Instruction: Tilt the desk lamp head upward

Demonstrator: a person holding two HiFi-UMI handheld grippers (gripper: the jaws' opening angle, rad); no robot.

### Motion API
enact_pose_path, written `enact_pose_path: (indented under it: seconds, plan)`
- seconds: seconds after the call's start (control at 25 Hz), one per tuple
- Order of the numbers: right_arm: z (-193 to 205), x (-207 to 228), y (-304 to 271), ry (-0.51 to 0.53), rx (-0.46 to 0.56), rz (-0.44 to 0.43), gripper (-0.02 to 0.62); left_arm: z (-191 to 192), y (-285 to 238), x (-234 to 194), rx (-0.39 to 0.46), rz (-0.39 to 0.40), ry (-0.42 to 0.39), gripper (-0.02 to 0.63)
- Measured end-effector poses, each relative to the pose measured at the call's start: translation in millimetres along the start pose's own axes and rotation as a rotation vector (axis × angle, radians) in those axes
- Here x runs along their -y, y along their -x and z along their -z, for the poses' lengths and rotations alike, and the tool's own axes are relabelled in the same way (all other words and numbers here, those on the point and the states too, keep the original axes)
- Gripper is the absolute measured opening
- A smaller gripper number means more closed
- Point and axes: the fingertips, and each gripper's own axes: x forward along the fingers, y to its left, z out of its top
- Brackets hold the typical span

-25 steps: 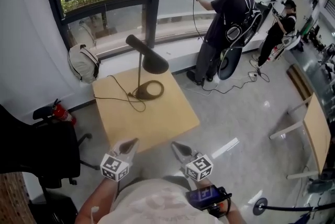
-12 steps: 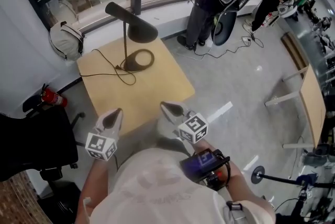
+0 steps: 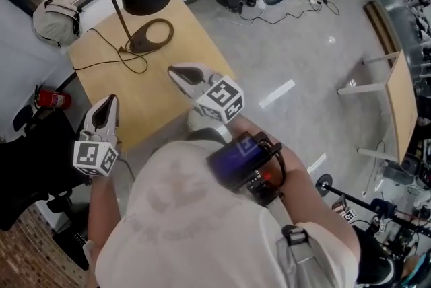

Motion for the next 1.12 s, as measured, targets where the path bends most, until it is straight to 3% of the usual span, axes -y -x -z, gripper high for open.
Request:
enact_pose_path:
  seconds: [0.16, 0.48, 0.64, 0.88, 1.12]
  plan:
    - [-7.3, 29.6, -8.4, 0.030, -0.006, -0.038, 0.012, -14.4, -23.6, -2.5, -0.016, -0.038, -0.053, 0.002]
    - [-11.8, 79.9, -15.9, 0.069, 0.013, -0.095, 0.012, -66.2, -59.8, -18.0, -0.058, -0.125, -0.262, 0.002]
    - [-12.0, 90.2, -24.2, 0.071, 0.020, -0.127, 0.012, -96.6, -68.1, -28.1, -0.115, -0.169, -0.432, 0.002]
    - [-21.7, 107.4, -36.8, 0.105, 0.034, -0.129, 0.013, -120.5, -94.2, -24.3, -0.257, -0.129, -0.713, 0.006]
    - [-27.6, 116.3, -46.3, 0.131, 0.032, -0.106, 0.014, -138.7, -109.4, -15.2, -0.282, -0.106, -0.904, 0.014]
